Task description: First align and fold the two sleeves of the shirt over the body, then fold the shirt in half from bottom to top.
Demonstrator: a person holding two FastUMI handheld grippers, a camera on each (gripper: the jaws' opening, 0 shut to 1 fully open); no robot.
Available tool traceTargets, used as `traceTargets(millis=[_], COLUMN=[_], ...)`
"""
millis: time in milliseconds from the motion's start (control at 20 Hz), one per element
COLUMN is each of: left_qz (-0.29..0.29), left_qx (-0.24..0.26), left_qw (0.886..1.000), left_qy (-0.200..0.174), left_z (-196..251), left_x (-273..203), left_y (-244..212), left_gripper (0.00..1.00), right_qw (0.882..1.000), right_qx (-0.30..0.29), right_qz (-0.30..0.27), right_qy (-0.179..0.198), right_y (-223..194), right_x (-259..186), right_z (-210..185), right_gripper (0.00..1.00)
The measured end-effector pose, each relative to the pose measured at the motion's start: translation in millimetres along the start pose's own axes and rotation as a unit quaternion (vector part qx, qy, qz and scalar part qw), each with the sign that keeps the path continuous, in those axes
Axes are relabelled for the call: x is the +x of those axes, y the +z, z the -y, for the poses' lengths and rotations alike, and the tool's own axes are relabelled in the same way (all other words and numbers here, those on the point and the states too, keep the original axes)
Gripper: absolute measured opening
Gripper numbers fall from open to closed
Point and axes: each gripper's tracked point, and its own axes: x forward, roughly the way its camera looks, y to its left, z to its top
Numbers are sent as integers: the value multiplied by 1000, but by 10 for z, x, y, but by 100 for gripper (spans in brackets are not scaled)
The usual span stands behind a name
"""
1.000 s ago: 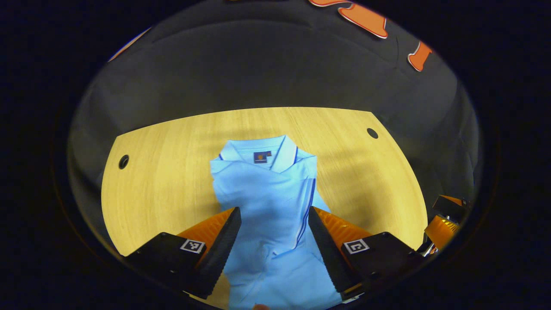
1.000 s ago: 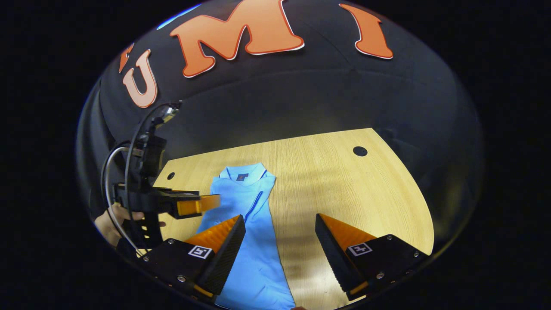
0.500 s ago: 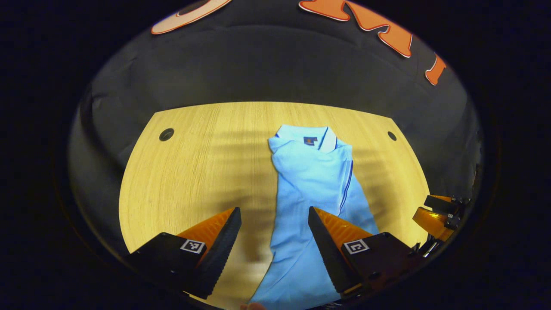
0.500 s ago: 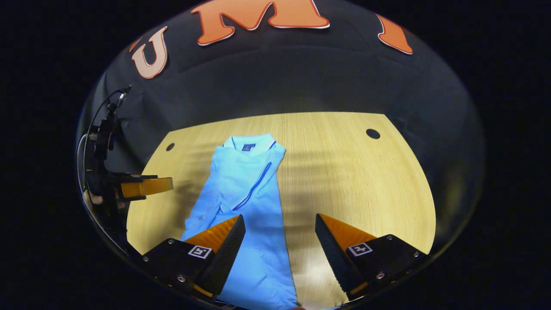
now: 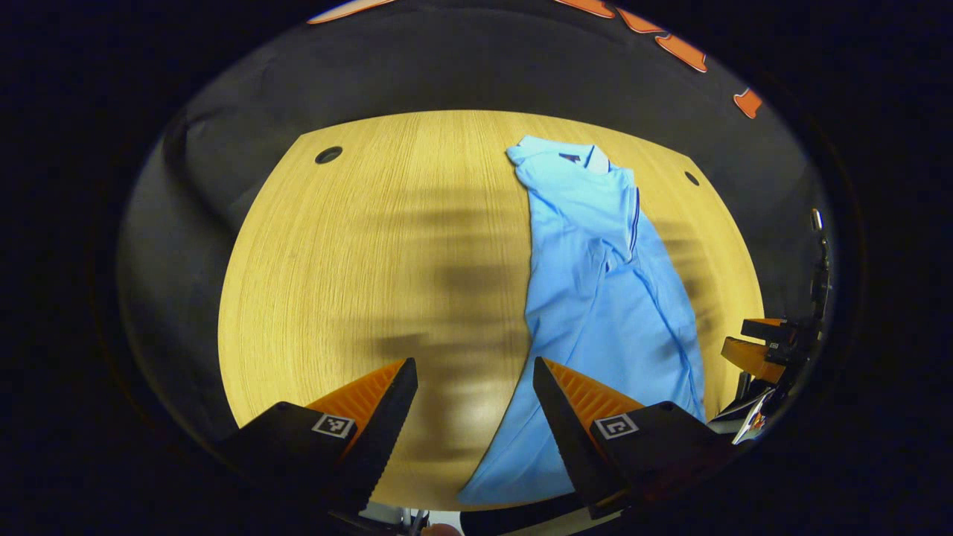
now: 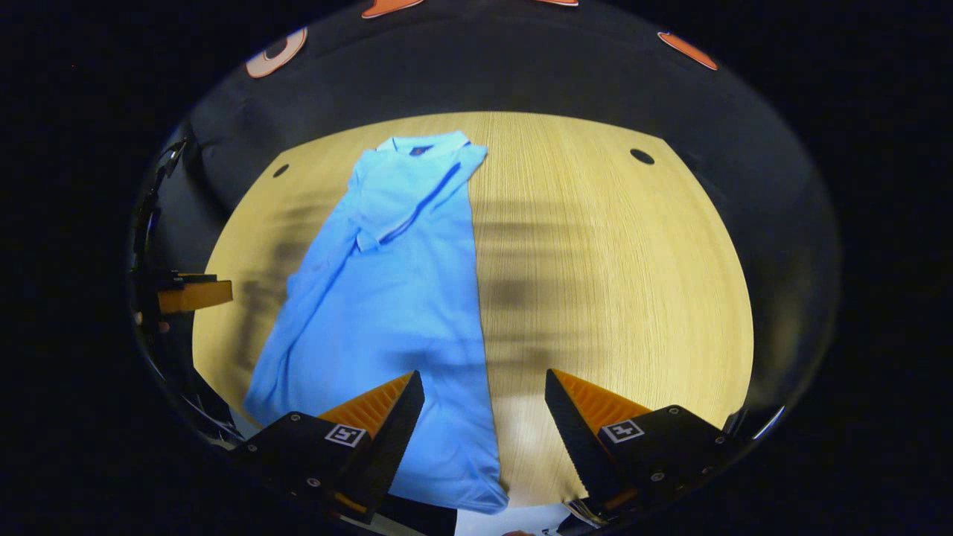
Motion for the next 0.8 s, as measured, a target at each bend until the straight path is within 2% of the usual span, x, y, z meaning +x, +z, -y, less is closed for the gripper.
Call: traceTargets(millis=[400, 800], left_qz=[-58, -110], left_qx=[-16, -17], left_qw=[998, 994], left_qy=[-2, 9], left_z=[69, 38], left_x=[7, 36], left_y=[-1000, -1683], left_gripper=[100, 100], right_qw=[996, 992], right_qx=[-6, -2], right_qz=[-83, -122], right_qy=[-15, -22], right_y=[-989, -1460], right_x=[-5, -10], right_z=[51, 43], right_gripper=[99, 99])
